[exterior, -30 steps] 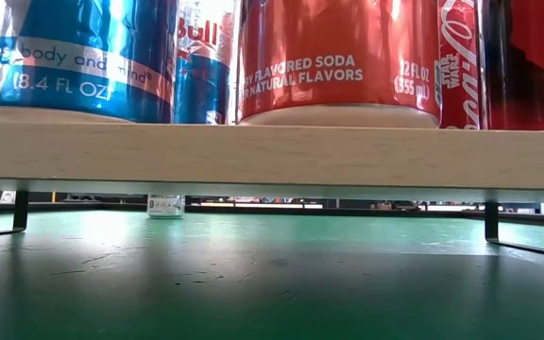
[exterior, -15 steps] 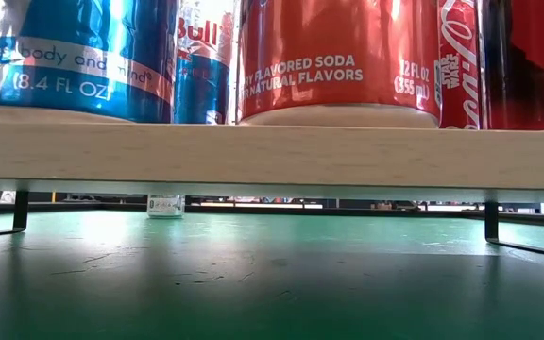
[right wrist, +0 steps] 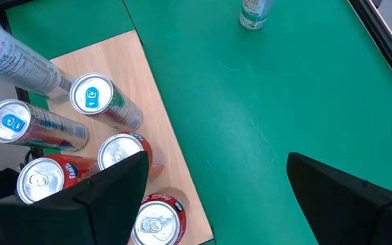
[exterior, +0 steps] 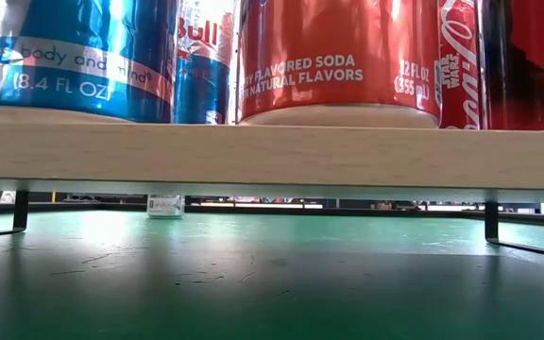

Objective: Place canned beverage on shelf
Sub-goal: Put the white soda can on the shelf aligned with the other white soda can

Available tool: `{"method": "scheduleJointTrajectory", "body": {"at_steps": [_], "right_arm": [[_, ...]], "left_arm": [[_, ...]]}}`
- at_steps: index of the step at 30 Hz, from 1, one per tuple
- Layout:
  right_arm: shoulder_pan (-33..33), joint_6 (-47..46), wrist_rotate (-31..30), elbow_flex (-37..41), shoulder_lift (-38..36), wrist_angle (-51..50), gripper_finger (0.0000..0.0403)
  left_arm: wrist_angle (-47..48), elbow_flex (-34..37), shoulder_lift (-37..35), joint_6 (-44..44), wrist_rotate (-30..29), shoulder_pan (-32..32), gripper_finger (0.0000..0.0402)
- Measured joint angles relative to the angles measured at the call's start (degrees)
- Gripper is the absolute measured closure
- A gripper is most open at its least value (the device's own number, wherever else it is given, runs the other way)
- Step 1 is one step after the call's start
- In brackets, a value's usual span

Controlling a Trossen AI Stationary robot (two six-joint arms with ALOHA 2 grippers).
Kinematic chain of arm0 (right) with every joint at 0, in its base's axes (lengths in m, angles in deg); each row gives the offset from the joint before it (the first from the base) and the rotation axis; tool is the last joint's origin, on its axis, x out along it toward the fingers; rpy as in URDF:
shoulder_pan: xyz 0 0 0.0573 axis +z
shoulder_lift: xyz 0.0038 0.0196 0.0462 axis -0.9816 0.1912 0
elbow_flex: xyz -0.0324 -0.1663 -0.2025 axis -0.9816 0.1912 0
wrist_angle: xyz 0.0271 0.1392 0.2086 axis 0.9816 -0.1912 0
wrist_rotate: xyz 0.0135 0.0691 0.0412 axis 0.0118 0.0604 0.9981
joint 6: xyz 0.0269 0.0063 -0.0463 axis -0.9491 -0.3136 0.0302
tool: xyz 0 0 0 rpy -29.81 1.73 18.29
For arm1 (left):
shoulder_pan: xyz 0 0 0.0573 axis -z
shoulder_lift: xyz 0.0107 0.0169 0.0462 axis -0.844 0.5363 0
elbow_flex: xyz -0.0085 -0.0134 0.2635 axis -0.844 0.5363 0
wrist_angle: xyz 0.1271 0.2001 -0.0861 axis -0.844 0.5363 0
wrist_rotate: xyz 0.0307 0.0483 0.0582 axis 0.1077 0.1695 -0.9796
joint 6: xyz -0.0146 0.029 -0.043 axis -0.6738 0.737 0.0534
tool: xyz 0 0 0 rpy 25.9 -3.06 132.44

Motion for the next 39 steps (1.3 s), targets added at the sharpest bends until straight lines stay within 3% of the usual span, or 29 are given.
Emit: {"method": "scheduleJointTrajectory", "body": {"at_steps": [3,9,15,22,27,32,39], "right_arm": [[-0.36,0.13,-0.01,0.00,0.00,0.02,0.0030],[-0.38,1.51,-0.09,0.00,0.00,0.01,0.0030],[-0.33,1.93,-0.26,0.00,0.00,0.00,0.0030],[-0.71,4.70,-0.31,0.00,0.00,0.07,0.0030],[-1.19,5.98,-0.61,0.00,0.00,0.14,0.0030],[-2.00,6.89,-0.59,0.00,0.00,0.94,0.0030],[-3.07,7.32,-0.57,0.00,0.00,2.35,0.0030]], "left_arm": [[0.82,0.07,-0.64,-2.41,0.58,1.10,0.0171],[5.82,-3.29,-5.29,-6.71,1.67,7.71,0.0172],[8.30,-11.52,-10.02,-19.11,0.66,20.87,0.0172],[9.87,-17.64,-9.94,-33.31,-11.90,42.95,0.0172],[10.66,-19.28,-7.36,-42.07,-18.18,53.85,0.0172],[11.08,-20.44,-3.06,-46.62,-19.81,59.44,0.0172],[12.00,-22.93,3.07,-50.55,-19.00,61.65,0.0172]]}}
